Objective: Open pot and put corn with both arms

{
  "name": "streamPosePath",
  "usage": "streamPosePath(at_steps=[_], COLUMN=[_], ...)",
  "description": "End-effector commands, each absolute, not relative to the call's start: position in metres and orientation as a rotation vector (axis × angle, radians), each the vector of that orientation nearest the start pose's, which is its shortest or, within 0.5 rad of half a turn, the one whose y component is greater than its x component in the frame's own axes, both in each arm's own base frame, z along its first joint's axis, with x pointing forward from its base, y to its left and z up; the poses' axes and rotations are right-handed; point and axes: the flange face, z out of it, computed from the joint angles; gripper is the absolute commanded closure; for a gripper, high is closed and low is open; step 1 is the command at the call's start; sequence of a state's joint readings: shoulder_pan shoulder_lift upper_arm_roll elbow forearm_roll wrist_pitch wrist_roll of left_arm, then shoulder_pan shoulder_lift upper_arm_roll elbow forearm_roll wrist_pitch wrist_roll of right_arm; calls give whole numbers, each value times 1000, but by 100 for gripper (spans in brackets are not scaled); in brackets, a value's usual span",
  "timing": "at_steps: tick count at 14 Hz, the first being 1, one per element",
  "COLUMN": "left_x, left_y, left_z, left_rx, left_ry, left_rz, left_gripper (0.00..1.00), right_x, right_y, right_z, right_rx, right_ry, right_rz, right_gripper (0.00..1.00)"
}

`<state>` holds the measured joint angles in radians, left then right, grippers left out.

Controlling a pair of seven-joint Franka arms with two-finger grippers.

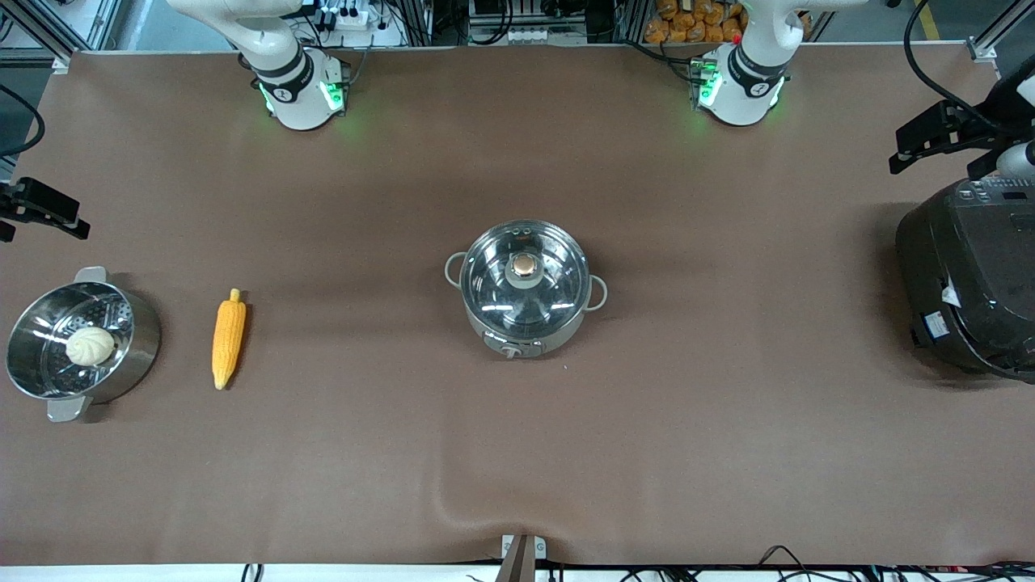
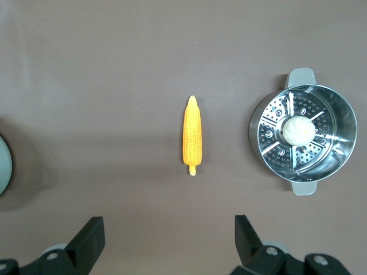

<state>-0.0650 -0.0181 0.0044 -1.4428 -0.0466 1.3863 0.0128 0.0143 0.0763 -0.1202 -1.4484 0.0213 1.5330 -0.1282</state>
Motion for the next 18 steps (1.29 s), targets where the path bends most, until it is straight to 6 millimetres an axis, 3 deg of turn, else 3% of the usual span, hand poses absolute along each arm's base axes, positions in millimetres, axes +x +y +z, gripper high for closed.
streamPosePath(at_steps=[1,10,15,18], left_x=[523,542,552,553], left_y=[-33,-41,-121,-156], left_z=[681,665,623,609], left_rx=[-3193,-3159,-3148,-3150], left_ry=[153,147,89,171], left_rz=[59,100,228,250], left_gripper=[0,0,0,0], right_x=[563,562,569,580], right_y=[-54,-53,-47,-47], right_z=[642,642,627,584], right_rx=[-3139,-3137,-3137,-3136], right_ry=[-47,18,2,-5], right_rz=[-37,-25,-6,-56], right_gripper=[0,0,0,0])
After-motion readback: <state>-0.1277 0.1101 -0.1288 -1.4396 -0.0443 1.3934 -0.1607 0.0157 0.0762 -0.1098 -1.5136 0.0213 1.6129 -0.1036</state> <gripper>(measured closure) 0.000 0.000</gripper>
